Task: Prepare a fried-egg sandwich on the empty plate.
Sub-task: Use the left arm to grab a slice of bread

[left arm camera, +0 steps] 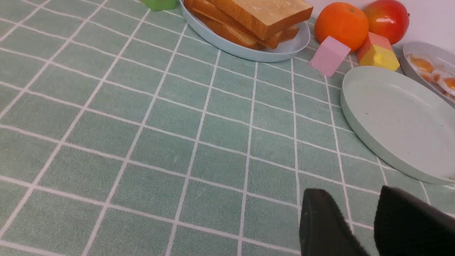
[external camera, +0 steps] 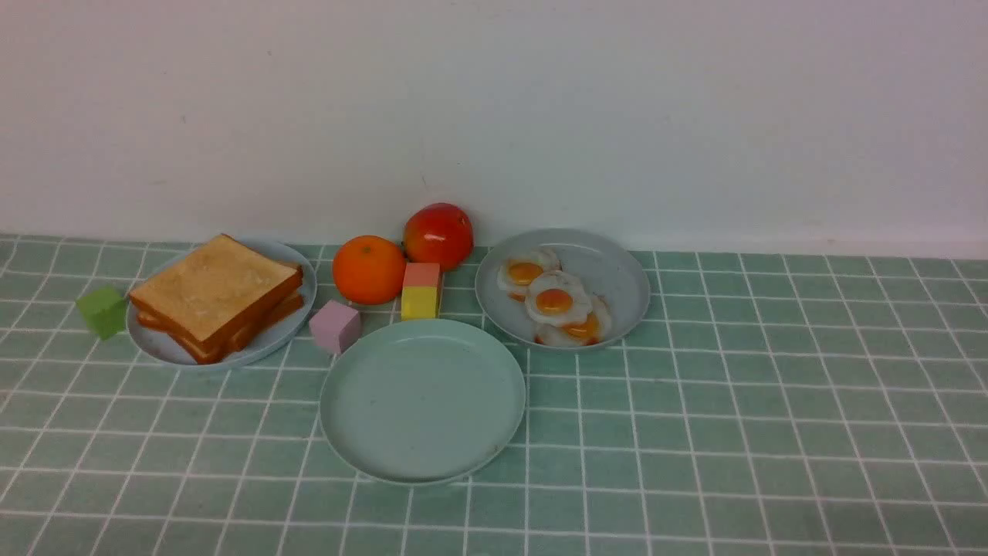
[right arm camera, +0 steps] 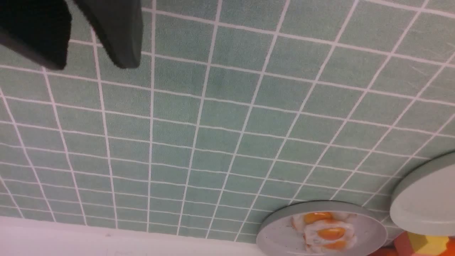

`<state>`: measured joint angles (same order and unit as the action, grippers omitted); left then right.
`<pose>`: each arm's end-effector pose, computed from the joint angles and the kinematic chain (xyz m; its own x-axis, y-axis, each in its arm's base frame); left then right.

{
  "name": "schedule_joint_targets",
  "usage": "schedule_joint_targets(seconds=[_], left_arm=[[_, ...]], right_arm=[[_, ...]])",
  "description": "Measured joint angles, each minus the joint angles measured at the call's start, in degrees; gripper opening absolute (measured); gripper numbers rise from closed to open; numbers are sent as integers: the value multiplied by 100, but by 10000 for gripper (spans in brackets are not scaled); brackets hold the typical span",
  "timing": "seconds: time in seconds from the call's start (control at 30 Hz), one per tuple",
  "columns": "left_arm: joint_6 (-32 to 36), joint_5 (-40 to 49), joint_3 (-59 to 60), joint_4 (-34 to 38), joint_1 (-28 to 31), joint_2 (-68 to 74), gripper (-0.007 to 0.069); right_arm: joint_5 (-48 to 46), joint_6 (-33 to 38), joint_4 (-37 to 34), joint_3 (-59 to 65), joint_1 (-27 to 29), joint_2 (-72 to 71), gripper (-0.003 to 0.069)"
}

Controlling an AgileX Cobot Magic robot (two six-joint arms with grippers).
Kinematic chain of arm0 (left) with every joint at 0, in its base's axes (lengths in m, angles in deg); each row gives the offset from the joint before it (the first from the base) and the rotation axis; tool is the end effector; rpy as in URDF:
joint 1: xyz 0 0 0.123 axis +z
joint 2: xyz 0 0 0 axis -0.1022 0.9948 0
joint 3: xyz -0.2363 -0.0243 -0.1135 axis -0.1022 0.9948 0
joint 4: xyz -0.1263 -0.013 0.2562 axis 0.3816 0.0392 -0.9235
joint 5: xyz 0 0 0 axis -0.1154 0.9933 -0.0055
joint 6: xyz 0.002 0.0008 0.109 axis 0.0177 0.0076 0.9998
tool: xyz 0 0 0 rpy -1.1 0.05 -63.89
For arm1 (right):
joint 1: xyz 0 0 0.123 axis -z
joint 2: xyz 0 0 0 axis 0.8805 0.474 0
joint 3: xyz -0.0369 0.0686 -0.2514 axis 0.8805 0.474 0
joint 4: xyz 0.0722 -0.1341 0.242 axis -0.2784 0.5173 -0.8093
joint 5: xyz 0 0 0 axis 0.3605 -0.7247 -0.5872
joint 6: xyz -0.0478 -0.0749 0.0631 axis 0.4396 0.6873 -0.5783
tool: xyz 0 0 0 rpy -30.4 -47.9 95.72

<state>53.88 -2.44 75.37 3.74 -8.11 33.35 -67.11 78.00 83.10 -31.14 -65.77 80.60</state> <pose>0.1264 -0.0070 0.1643 -0.2992 -0.3199 -0.8990 -0.0450 0.9458 -0.3215 0.1257 0.0128 0.1684 -0.2867 -0.0618 -0.9560 -0.1160 0.9928 -0.0294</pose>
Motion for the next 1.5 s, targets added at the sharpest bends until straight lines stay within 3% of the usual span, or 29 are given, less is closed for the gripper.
schedule_joint_targets(seconds=[0.8,0.9,1.07,1.17,1.33,1.5], left_arm=[[-37,-195,0,48,0,0,238],[-387,-658,0,501,0,0,238],[-1278,-1500,0,1882,0,0,238],[-1410,-1971,0,2177,0,0,238],[-1001,-1743,-419,2117,0,28,193],[-200,-687,-1436,1984,0,794,85]], right_arm=[[0,0,0,0,0,0,239],[0,0,0,0,0,0,239],[0,0,0,0,0,0,239],[0,0,0,0,0,0,239],[161,-89,-62,15,0,0,239],[746,-900,-1148,42,0,0,239]])
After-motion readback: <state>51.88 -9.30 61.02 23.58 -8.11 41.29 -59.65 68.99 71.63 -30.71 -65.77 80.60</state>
